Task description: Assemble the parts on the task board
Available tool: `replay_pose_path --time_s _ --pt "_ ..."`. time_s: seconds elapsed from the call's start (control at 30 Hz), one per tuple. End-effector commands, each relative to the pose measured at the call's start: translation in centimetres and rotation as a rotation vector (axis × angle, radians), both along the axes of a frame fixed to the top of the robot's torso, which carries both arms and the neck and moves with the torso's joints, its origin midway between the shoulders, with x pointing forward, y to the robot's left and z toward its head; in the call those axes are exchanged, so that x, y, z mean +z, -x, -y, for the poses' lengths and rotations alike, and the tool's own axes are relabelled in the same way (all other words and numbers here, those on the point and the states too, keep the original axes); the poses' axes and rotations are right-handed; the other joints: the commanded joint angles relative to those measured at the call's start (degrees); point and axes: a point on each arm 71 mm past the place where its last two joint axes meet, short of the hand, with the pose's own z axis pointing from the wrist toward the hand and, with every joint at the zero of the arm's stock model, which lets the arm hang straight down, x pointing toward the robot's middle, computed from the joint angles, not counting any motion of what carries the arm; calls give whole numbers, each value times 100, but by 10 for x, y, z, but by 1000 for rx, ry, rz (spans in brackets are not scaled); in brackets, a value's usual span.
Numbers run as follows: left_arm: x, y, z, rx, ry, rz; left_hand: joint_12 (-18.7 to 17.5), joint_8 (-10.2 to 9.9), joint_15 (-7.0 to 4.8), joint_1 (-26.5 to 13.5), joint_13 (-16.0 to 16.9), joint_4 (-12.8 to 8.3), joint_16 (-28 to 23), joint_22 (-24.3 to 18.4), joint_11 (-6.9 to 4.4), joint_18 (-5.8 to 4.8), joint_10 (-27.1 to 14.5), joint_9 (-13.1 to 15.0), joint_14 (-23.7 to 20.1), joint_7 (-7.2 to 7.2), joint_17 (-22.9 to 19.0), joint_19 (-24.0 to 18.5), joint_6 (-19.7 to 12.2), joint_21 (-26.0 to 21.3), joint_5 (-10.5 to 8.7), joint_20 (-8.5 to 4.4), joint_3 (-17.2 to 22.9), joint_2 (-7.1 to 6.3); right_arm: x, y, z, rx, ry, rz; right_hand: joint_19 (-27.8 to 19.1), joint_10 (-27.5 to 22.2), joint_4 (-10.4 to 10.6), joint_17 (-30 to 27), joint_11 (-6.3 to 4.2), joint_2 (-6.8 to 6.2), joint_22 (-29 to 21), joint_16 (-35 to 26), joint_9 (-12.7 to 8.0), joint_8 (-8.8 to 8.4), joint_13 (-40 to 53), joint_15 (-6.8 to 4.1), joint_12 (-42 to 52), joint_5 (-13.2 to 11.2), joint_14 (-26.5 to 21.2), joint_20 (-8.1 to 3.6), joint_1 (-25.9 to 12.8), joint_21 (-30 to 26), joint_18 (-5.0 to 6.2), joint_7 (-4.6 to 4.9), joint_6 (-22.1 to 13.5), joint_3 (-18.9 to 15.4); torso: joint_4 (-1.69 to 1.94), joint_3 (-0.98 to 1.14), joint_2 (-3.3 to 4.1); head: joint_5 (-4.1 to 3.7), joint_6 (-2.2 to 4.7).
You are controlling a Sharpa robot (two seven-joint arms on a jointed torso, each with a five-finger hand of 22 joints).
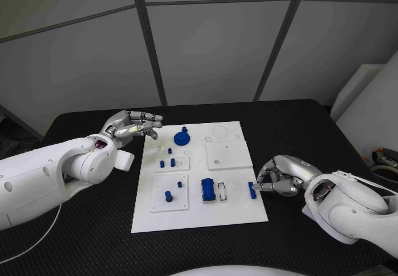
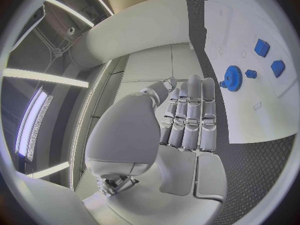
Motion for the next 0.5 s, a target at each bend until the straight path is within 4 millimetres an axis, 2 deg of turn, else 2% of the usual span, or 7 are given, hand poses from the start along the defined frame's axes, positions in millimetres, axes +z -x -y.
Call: replay_pose_path --time_s 0.03,0.27,0.33,0.5 --pt "1 0 2 -12 8 7 18 17 45 -44 3 -9 -35 -5 4 -57 -37 0 -8 18 -6 -30 -39 -24 -10 24 -29 22 -2 -2 -2 7 56 1 -6 22 27 550 -34 -3 -9 -42 -9 -17 -1 -21 -13 27 400 15 -54 -23 35 -4 38 2 6 1 2 -4 -9" --pt "1 0 1 -11 8 6 18 17 45 -44 3 -9 -35 -5 4 -57 -37 0 -8 18 -6 -30 -39 -24 -10 24 -29 22 -8 -8 -9 13 70 -12 -10 26 27 536 -36 -7 -15 -51 -10 -16 5 -23 -7 30 397 13 -64 -29 36 -7 48 1 18 1 4 11 -30" --pt "1 1 1 -11 8 6 18 17 45 -44 3 -9 -35 -5 4 -57 -37 0 -8 18 -6 -30 -39 -24 -10 24 -29 22 -10 -9 -10 15 74 -17 -14 32 27 534 -37 -8 -20 -52 -9 -16 15 -24 4 32 396 13 -67 -33 37 -8 52 1 14 -3 6 12 -34" --pt "1 1 1 -11 8 6 26 19 47 -54 3 -1 -34 -12 4 -57 -40 0 -8 18 -8 -28 -40 -31 -11 27 -39 24 -13 -11 -14 25 89 -36 -16 37 26 534 -39 -8 -24 -53 -9 -14 25 -25 15 35 396 11 -71 -36 38 -11 61 2 6 0 3 20 -50"
